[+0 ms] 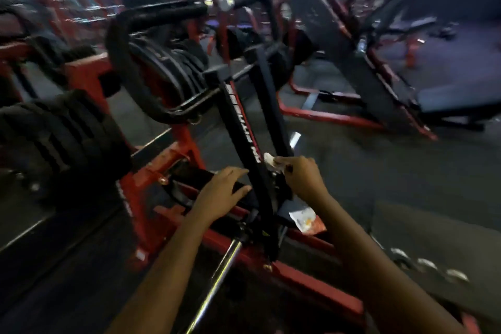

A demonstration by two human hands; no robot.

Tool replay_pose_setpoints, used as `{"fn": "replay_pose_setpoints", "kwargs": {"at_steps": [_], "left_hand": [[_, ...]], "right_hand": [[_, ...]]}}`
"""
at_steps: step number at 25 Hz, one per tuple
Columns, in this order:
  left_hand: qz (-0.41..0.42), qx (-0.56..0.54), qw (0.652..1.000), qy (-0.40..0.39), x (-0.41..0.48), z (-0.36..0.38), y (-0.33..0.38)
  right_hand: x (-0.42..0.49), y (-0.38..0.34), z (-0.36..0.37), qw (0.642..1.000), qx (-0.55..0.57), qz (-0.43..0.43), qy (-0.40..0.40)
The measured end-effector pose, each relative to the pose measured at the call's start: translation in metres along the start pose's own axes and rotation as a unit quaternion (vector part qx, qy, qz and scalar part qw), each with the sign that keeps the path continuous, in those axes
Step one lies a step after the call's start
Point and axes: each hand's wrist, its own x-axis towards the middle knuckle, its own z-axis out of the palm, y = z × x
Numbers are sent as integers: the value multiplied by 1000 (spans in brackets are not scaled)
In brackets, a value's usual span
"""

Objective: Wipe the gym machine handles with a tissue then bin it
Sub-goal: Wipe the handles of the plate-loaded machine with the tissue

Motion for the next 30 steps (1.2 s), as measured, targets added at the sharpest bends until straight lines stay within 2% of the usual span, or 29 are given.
{"fn": "replay_pose_setpoints", "kwargs": {"at_steps": [4, 7, 14, 21, 27, 30], "left_hand": [[65, -76, 992, -79, -26, 52, 29], [119, -109, 977, -140, -46, 83, 64], [288, -112, 912, -268, -53, 157, 199], [367, -115, 872, -303, -85, 223, 375], [355, -137, 868, -320, -142, 282, 540], [361, -125, 873, -303, -156, 307, 605]], "right_hand": [[-91, 29, -20, 986, -67, 140, 54], [-161, 48, -48, 965, -101, 235, 61], [-311, 102, -136, 898, -144, 395, 131], [-437, 160, -244, 866, -123, 432, 219], [-557, 229, -354, 864, -148, 439, 199], [-596, 269, -401, 865, -158, 439, 185]]}}
